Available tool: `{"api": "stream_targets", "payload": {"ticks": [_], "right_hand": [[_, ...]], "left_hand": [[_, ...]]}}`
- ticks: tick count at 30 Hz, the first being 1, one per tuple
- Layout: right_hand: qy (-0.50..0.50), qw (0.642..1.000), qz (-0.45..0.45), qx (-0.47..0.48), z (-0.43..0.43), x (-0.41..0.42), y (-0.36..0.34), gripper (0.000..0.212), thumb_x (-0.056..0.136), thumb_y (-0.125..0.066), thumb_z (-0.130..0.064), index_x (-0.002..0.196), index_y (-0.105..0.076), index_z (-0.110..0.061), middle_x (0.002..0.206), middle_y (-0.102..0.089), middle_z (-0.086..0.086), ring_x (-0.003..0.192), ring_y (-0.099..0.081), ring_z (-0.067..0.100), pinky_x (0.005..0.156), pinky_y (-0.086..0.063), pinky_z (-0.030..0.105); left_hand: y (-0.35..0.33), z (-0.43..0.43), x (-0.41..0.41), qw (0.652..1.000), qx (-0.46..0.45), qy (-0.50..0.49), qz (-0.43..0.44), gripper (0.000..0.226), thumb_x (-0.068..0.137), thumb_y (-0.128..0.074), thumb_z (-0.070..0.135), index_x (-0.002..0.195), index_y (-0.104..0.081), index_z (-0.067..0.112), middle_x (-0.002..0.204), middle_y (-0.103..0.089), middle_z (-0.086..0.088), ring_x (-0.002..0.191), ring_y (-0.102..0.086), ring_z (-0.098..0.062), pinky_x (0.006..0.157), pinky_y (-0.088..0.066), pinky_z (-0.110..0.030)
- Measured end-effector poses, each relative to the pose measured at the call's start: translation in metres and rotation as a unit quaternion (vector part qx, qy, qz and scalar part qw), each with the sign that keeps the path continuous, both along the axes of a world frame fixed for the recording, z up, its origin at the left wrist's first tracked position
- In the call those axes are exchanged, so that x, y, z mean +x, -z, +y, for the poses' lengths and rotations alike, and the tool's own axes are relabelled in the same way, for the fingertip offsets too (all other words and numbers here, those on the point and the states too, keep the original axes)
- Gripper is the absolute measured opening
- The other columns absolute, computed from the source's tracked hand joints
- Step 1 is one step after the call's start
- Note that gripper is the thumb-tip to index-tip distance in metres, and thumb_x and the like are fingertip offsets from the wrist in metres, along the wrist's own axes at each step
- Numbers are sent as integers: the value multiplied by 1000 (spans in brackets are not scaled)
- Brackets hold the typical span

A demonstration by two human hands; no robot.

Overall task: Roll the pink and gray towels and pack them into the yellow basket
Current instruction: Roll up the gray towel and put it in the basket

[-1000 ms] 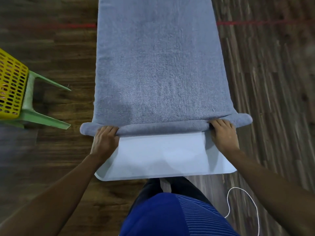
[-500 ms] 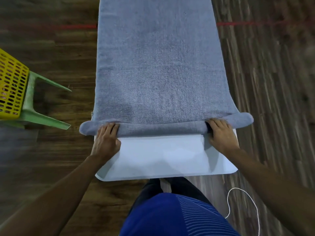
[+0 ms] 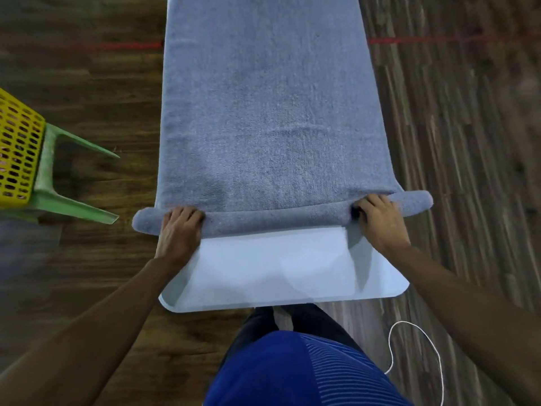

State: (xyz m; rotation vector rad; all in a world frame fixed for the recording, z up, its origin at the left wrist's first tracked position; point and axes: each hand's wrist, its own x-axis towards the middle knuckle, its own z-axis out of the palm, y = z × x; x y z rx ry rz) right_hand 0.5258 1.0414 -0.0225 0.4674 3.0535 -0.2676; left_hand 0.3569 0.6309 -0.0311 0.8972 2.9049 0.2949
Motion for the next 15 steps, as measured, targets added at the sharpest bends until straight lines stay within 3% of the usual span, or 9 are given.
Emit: {"api": "stream_targets", "payload": {"ticks": [2,5,8,11,13,15], "right_hand": [[-14,1000,-22,0,-4,6,4,40,72,-52,-12,111,-62,-12,108,-62,7,101,-55,33,84,-39,43],[-8,999,-45,27,-4,12,10,49,76,-54,-13,125,-56,-14,123,-59,5,114,-53,27,98,-33,40],[17,998,-46,33,-2,-2,7,33,83,-54,-14,115,-63,-16,113,-66,4,107,-55,28,94,-33,41],[30,993,-113,35,0,-26,-8,25,88,-54,-25,107,-68,-18,107,-68,6,104,-55,28,93,-30,42],[34,985,-164,41,3,-34,-11,28,90,-49,-31,110,-67,-23,111,-68,5,108,-54,26,94,-28,41],[46,989,-135,35,8,-35,-8,26,86,-55,-27,109,-64,-20,112,-63,8,107,-52,30,91,-29,43]], "left_hand": [[2,2,7,999,-4,16,-36,36,79,-51,18,108,-65,1,104,-65,-16,98,-58,-36,89,-44,-48],[1,0,6,995,-34,17,-88,49,72,-53,16,118,-61,-1,113,-64,-17,105,-58,-36,92,-46,-49],[-4,4,-6,996,-22,-6,-84,40,74,-45,18,100,-68,0,102,-64,-16,94,-58,-37,80,-50,-49],[-14,16,-19,993,-37,-33,-112,36,78,-41,27,85,-68,4,90,-62,-16,85,-56,-36,74,-48,-46],[-18,21,-25,990,-56,-45,-124,38,80,-36,32,86,-65,9,85,-66,-17,81,-60,-37,79,-44,-45],[-19,22,-29,992,-53,-62,-97,29,83,-40,29,95,-60,10,90,-67,-17,83,-60,-37,84,-41,-46]]}}
